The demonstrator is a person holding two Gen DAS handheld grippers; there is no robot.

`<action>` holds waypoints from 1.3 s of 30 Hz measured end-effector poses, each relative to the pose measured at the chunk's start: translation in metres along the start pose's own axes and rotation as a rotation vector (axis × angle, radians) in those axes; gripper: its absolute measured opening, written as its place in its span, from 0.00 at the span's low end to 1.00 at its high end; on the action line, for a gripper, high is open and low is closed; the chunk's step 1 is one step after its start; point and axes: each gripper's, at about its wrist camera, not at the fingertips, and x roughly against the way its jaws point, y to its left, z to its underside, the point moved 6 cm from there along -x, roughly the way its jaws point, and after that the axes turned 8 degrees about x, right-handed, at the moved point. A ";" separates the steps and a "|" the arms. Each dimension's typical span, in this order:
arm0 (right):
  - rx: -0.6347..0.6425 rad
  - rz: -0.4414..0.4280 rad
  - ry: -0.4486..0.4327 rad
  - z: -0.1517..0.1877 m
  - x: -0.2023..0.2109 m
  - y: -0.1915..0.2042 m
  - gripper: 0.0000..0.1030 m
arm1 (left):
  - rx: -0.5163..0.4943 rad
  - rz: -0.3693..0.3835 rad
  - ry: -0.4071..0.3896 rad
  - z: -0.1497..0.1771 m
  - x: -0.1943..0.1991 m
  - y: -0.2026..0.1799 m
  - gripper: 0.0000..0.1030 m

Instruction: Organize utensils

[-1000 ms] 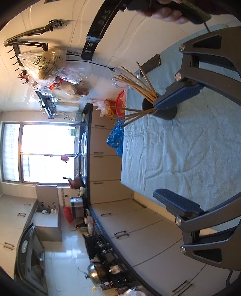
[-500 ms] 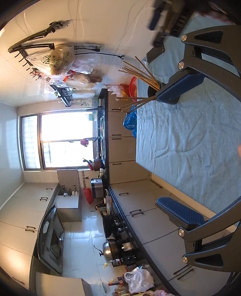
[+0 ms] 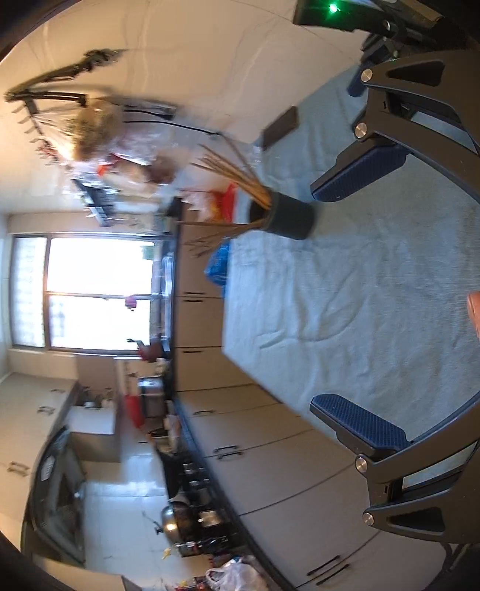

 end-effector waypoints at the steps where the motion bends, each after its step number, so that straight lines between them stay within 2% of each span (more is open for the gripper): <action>1: -0.001 0.000 0.004 0.001 -0.002 -0.001 0.66 | -0.010 -0.005 0.021 0.004 -0.005 -0.002 1.00; 12: -0.027 0.011 0.059 0.010 -0.025 -0.009 0.66 | -0.040 -0.049 0.134 0.028 -0.041 -0.009 1.00; 21: -0.022 0.027 0.080 0.012 -0.037 -0.007 0.66 | -0.023 -0.061 0.209 0.038 -0.061 -0.003 1.00; 39: 0.011 0.049 0.092 0.012 -0.044 0.000 0.67 | -0.027 -0.062 0.260 0.047 -0.075 0.001 1.00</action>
